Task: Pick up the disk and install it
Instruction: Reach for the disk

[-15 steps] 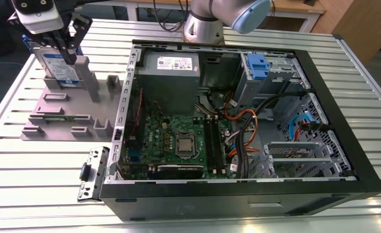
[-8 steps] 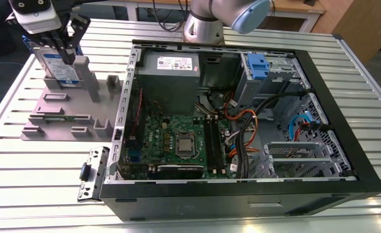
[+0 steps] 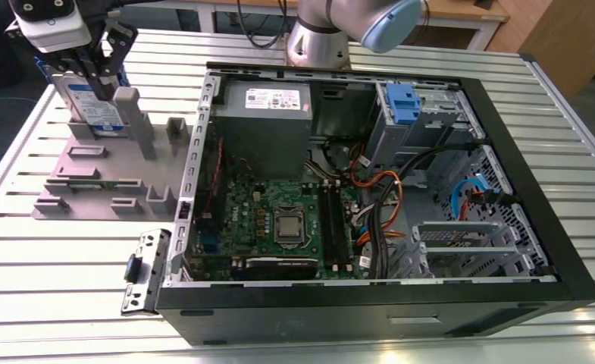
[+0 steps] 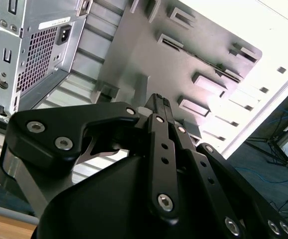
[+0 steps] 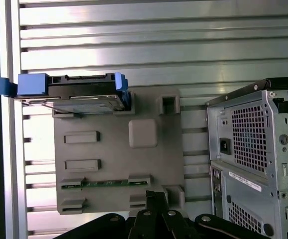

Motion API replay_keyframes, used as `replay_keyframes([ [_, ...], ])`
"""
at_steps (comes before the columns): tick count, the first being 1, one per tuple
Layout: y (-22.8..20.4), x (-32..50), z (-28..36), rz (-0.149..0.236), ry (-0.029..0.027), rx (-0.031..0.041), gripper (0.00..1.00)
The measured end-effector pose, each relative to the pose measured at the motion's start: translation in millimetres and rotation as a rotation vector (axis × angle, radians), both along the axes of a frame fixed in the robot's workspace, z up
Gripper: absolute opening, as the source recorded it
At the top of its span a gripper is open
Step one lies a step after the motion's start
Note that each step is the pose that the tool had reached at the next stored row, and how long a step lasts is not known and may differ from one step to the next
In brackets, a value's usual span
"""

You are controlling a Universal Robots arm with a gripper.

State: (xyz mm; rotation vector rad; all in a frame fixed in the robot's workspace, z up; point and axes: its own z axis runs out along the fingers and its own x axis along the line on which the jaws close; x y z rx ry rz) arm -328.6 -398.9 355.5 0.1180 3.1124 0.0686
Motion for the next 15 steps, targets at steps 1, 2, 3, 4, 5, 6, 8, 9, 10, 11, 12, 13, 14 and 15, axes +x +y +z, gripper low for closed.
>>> replay_keyframes([
  [1, 0.0, -0.5, 0.0, 0.000, 0.0000, 0.0001, 0.10],
  [2, 0.0, -1.1, 0.0, 0.000, 0.0000, 0.0000, 0.10],
  [3, 0.0, -1.7, 0.0, 0.000, 0.0000, 0.0000, 0.10],
  [4, 0.0, -2.2, 0.1, 0.000, 0.0001, -0.0001, 0.10],
  [5, 0.0, -2.8, 0.1, 0.000, 0.0001, -0.0001, 0.10],
  [6, 0.0, -3.3, 0.0, 0.000, 0.0001, 0.0000, 0.10],
  [8, 0.0, -4.3, 0.0, 0.000, 0.0000, 0.0000, 0.10],
  [9, 0.0, -4.9, 0.0, 0.000, 0.0001, 0.0000, 0.10],
  [10, 0.0, -5.6, 0.0, 0.000, 0.0000, 0.0000, 0.10],
  [11, 0.0, -6.1, 0.0, 0.000, 0.0000, 0.0000, 0.10],
  [12, 0.0, -6.7, 0.0, 0.000, 0.0001, -0.0001, 0.10],
  [13, 0.0, -7.3, 0.0, 0.000, 0.0001, 0.0000, 0.10],
  [14, 0.0, -7.9, 0.0, 0.000, 0.0000, 0.0000, 0.10],
  [15, 0.0, -8.5, 0.0, 0.000, 0.0000, 0.0000, 0.10],
])
